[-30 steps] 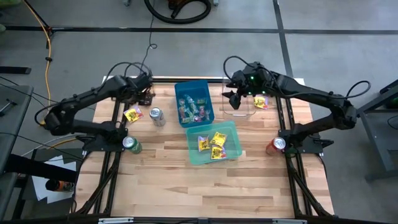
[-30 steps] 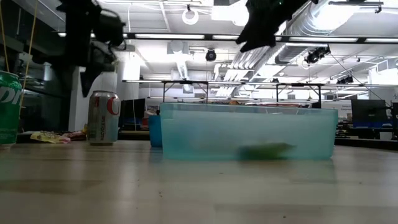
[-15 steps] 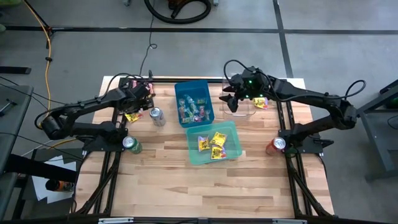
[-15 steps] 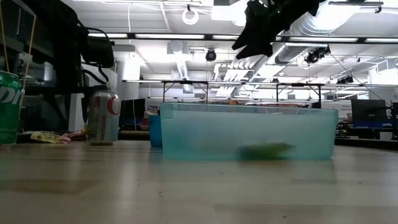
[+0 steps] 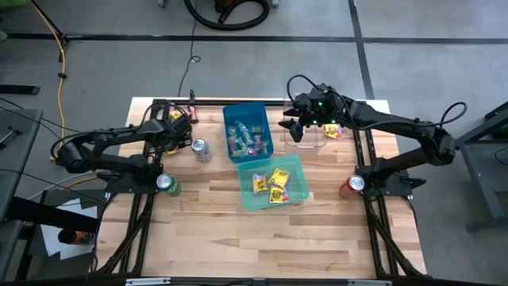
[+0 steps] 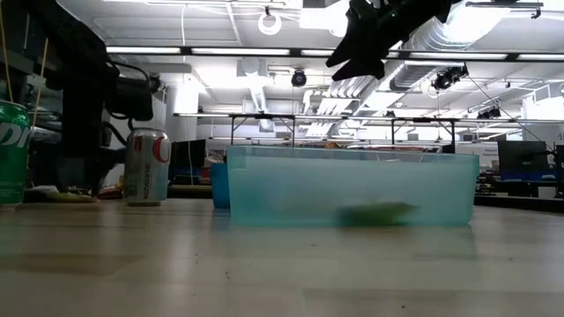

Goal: Sort candy
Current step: Put the yellow candy into the green bin

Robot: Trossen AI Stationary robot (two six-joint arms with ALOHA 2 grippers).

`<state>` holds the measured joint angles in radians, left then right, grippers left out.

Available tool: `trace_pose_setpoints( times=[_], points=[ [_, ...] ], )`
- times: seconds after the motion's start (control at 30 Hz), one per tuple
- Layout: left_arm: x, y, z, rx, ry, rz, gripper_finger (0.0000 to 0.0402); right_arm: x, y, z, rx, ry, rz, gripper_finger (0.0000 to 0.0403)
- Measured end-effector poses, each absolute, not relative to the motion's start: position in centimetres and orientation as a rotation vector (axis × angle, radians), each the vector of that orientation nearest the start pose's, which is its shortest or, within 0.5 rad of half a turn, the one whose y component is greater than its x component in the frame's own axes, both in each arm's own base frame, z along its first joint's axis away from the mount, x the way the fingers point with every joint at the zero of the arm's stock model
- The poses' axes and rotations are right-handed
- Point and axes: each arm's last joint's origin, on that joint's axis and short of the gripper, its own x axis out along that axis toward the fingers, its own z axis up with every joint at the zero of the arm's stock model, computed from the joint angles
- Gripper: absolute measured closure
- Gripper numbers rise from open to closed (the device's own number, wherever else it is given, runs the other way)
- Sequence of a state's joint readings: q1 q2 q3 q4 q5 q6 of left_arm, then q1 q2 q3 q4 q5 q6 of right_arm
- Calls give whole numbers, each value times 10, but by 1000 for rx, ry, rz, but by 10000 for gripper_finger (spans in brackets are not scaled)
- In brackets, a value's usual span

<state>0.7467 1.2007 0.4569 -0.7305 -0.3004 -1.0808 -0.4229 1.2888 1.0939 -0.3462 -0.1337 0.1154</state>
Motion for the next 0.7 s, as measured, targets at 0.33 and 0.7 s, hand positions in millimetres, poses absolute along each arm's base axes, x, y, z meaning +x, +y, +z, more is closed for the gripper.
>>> trace_pose_setpoints(
  times=[0.33, 0.7],
  points=[
    [110, 112, 131, -1054, 996, 1473, 328, 258, -112, 319, 268, 504, -314, 179],
    [120, 116, 207, -917, 627, 1199, 398, 259, -112, 321, 272, 478, -316, 179]
  ],
)
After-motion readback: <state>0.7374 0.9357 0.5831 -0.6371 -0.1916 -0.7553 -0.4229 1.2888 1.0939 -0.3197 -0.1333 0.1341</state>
